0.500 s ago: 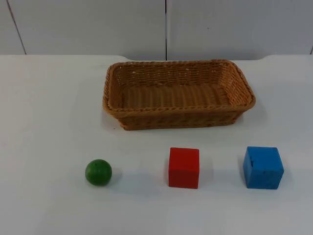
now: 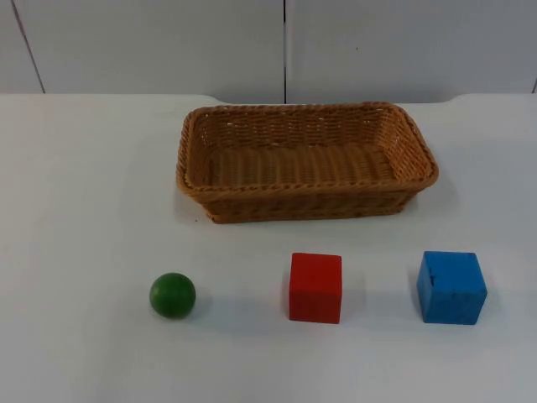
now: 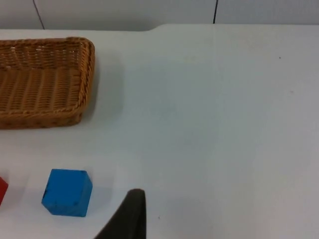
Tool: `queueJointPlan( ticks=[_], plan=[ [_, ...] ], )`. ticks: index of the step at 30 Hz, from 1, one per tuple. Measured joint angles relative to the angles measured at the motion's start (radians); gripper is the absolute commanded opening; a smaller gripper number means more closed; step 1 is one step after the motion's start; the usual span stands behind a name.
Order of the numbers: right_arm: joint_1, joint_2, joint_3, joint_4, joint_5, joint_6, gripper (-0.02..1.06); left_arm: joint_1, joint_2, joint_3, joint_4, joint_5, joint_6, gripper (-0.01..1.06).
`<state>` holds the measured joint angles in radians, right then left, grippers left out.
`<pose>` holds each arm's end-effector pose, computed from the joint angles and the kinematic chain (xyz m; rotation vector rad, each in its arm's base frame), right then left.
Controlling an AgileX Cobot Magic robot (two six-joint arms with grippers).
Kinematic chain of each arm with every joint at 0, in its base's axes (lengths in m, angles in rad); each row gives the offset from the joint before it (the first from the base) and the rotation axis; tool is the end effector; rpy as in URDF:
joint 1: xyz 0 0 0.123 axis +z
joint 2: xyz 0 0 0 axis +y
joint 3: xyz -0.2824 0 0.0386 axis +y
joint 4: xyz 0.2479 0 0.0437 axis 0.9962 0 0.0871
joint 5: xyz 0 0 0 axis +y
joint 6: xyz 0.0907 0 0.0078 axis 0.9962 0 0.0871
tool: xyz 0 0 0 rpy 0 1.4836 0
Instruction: Place all geometric objects except the red cube into the basket.
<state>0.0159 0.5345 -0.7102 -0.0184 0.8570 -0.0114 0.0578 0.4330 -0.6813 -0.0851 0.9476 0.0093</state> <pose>0.0885 0.0001 0.3354 -0.0346 2.1645 -0.0194 0.0640 -0.0026 0.3277 -0.0679 2.1792 -0.0655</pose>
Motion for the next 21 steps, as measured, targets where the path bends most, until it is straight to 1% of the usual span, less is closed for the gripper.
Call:
queueJointPlan(
  ticks=[1,2,5,7,8,11,13,17,18,19,21],
  plan=[
    [0.0,0.044,-0.002,0.0,-0.023,0.0,1.05,0.0,0.042,-0.011,0.0,-0.017,0.0,1.05],
    [0.0,0.044,-0.002,0.0,-0.023,0.0,1.05,0.0,0.042,-0.011,0.0,-0.017,0.0,1.05],
    [0.0,0.193,-0.002,0.0,-0.074,0.0,1.05,0.0,0.18,-0.033,0.0,-0.076,0.004,1.05],
    [0.0,0.274,-0.002,0.0,-0.089,0.0,1.05,0.0,0.253,-0.036,-0.002,-0.112,0.004,1.05],
    [0.0,0.274,-0.002,0.0,-0.089,0.0,1.05,0.0,0.253,-0.036,-0.002,-0.112,0.004,1.05],
    [0.0,0.385,-0.002,0.018,-0.093,0.0,1.05,0.0,0.35,-0.036,-0.009,-0.132,0.013,1.05],
    [0.0,0.405,-0.002,0.018,-0.093,0.0,1.05,0.0,0.385,-0.036,-0.017,-0.139,0.028,1.05],
    [0.0,0.424,-0.002,0.038,-0.093,-0.013,1.05,0.0,0.473,-0.038,-0.085,-0.145,0.126,1.03],
    [0.0,0.424,-0.002,0.038,-0.093,-0.013,1.05,0.0,0.473,-0.038,-0.085,-0.145,0.126,0.99],
    [0.0,0.424,-0.002,0.041,-0.095,-0.014,1.05,0.0,0.498,-0.045,-0.117,-0.145,0.166,0.99],
    [0.0,0.424,-0.002,0.045,-0.095,-0.017,1.05,0.0,0.547,-0.062,-0.169,-0.135,0.229,0.91]
  ],
)
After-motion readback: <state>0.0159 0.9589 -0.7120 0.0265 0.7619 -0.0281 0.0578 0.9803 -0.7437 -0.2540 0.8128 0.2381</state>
